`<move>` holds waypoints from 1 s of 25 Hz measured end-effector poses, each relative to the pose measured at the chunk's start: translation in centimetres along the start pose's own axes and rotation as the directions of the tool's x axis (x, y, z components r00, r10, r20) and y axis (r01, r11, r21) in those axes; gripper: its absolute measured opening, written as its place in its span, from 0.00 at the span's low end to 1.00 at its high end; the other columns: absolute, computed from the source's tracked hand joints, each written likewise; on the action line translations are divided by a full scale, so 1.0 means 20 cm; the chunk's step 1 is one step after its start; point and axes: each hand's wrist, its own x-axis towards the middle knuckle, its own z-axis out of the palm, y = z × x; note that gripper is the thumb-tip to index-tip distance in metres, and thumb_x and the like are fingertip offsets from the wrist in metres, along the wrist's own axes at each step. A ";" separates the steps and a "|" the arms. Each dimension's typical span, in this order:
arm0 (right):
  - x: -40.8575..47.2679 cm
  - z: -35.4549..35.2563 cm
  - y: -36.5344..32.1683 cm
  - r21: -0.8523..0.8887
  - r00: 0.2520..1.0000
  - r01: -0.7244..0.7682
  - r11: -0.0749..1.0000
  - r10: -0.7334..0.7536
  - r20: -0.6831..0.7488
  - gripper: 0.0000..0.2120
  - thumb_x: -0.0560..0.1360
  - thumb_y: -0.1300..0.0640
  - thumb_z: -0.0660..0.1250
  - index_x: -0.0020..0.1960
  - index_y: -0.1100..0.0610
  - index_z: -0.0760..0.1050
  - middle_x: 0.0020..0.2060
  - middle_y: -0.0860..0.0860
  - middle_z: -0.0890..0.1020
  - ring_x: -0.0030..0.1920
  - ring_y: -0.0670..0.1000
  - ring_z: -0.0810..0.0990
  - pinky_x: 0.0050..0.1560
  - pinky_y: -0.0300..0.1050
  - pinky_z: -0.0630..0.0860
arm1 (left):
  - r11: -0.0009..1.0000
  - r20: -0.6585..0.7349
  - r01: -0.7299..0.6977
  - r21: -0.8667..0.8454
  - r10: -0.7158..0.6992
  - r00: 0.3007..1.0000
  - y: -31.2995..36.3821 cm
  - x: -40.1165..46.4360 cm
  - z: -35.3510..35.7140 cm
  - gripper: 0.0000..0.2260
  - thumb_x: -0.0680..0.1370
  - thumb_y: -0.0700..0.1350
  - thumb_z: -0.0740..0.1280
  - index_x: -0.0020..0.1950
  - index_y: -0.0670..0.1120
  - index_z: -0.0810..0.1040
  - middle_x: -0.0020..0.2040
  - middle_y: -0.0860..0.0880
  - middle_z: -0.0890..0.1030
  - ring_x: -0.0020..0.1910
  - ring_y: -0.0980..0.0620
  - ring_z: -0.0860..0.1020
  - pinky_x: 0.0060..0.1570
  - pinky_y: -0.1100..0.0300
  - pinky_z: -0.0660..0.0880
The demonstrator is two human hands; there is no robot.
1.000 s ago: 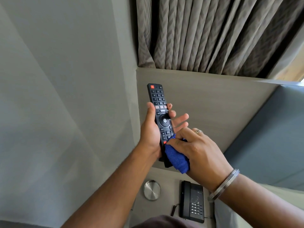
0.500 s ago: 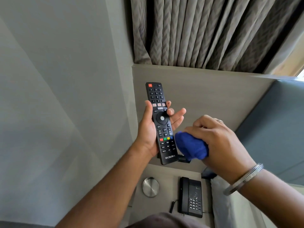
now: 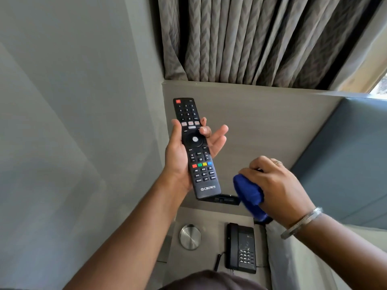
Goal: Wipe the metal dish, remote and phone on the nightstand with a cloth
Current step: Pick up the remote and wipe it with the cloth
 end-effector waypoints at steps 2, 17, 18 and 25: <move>0.02 -0.04 -0.04 0.091 0.994 -0.013 0.996 0.023 -0.107 0.14 0.64 0.64 0.73 0.48 0.53 0.82 0.43 0.52 0.78 0.39 0.55 0.75 0.39 0.49 0.76 | 0.997 -0.035 -0.008 0.080 0.010 0.999 -0.01 0.01 -0.01 0.27 0.82 0.64 0.53 0.58 0.41 0.74 0.39 0.47 0.78 0.61 0.38 0.80 0.65 0.45 0.74; -0.17 0.03 -0.14 0.169 0.988 0.144 0.975 -0.152 0.038 0.23 0.60 0.61 0.72 0.55 0.54 0.82 0.55 0.51 0.85 0.52 0.52 0.84 0.47 0.46 0.82 | 0.990 -0.137 0.024 -0.136 -0.043 0.990 -0.10 0.10 -0.07 0.28 0.81 0.65 0.54 0.53 0.40 0.76 0.40 0.46 0.81 0.54 0.39 0.83 0.56 0.48 0.79; -0.16 0.01 -0.08 0.184 0.992 0.069 0.980 -0.087 0.092 0.22 0.60 0.63 0.73 0.53 0.52 0.82 0.50 0.51 0.86 0.48 0.53 0.85 0.44 0.47 0.83 | 0.988 -0.129 0.050 -0.147 -0.069 0.989 -0.11 0.10 -0.09 0.28 0.81 0.65 0.54 0.54 0.40 0.76 0.40 0.46 0.81 0.55 0.38 0.83 0.57 0.47 0.79; 0.08 -0.13 0.07 0.359 0.914 -0.375 0.855 0.405 -0.009 0.12 0.67 0.65 0.66 0.31 0.49 0.75 0.24 0.46 0.78 0.27 0.43 0.76 0.24 0.32 0.69 | 0.961 -0.144 0.224 0.165 -0.201 0.969 -0.22 0.05 -0.21 0.28 0.79 0.67 0.56 0.55 0.45 0.81 0.57 0.43 0.83 0.64 0.41 0.78 0.71 0.45 0.66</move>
